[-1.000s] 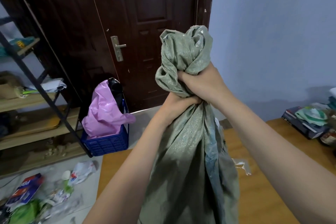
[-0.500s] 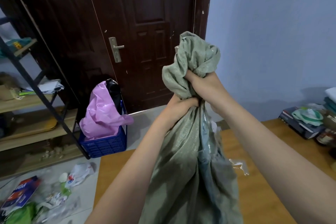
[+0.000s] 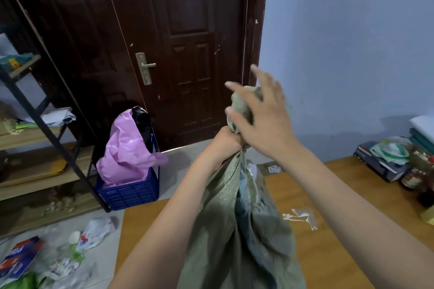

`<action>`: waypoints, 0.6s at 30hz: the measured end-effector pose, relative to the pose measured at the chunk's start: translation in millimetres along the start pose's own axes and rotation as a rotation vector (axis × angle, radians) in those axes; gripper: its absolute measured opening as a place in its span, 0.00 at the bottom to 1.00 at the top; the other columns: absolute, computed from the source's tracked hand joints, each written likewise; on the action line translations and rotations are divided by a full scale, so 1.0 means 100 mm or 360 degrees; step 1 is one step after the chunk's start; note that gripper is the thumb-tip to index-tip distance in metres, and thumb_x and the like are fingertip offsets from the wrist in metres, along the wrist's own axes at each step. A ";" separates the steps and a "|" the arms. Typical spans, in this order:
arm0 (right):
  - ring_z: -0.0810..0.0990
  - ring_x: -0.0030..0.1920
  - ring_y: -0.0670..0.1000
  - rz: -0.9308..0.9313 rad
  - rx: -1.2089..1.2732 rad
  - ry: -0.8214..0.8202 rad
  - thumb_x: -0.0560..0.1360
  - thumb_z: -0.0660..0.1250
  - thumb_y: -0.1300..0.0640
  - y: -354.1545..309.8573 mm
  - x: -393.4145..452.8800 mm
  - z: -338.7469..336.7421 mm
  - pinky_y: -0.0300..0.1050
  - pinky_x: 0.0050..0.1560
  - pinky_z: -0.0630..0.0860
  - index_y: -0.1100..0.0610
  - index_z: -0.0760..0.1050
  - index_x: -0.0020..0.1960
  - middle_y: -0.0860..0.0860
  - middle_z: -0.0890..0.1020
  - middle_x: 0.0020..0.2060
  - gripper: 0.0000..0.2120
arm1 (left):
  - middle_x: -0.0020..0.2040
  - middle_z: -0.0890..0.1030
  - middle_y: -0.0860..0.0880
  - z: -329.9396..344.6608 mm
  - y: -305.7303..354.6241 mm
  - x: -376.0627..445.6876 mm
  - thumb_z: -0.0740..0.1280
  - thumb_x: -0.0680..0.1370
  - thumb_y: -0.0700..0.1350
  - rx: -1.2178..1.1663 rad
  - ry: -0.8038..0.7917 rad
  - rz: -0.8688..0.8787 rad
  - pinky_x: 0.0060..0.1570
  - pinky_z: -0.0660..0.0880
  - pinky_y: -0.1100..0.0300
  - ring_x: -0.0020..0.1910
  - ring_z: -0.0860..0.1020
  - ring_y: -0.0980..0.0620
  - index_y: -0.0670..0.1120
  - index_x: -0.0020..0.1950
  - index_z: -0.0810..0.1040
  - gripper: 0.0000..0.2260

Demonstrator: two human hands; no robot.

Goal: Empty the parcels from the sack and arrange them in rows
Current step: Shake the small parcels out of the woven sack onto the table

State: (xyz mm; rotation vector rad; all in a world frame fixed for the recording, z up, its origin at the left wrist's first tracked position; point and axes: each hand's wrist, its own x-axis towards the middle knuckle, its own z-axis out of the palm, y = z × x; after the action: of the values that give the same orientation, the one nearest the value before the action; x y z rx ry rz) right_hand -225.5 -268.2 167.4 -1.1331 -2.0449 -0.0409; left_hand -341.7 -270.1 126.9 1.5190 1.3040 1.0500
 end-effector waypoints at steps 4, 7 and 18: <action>0.59 0.76 0.57 0.0412 -0.0028 -0.0592 0.74 0.55 0.28 0.11 0.11 0.17 0.59 0.76 0.57 0.34 0.68 0.70 0.49 0.63 0.76 0.27 | 0.55 0.81 0.54 -0.02 0.03 -0.01 0.66 0.75 0.39 0.0087 -0.0112 0.0229 0.54 0.78 0.60 0.52 0.80 0.59 0.49 0.65 0.75 0.18; 0.76 0.64 0.47 0.0648 0.0602 -0.0889 0.72 0.58 0.26 0.25 0.12 0.27 0.52 0.68 0.70 0.34 0.71 0.65 0.41 0.78 0.62 0.26 | 0.38 0.80 0.48 -0.13 -0.02 -0.03 0.67 0.70 0.38 0.0005 0.0057 -0.0032 0.41 0.73 0.53 0.39 0.78 0.51 0.41 0.48 0.81 0.08; 0.85 0.50 0.50 0.1201 0.1253 -0.0885 0.73 0.70 0.47 0.38 -0.08 0.51 0.44 0.49 0.80 0.52 0.81 0.54 0.52 0.85 0.48 0.13 | 0.53 0.85 0.45 -0.21 -0.17 -0.09 0.68 0.78 0.39 -0.0193 -0.0163 -0.0162 0.62 0.76 0.51 0.56 0.82 0.47 0.47 0.58 0.81 0.10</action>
State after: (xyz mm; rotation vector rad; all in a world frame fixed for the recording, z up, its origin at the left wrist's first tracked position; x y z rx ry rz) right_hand -226.7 -231.5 114.0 -1.3670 -1.6322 1.4447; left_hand -367.1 -276.1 115.8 1.3831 1.2115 0.9565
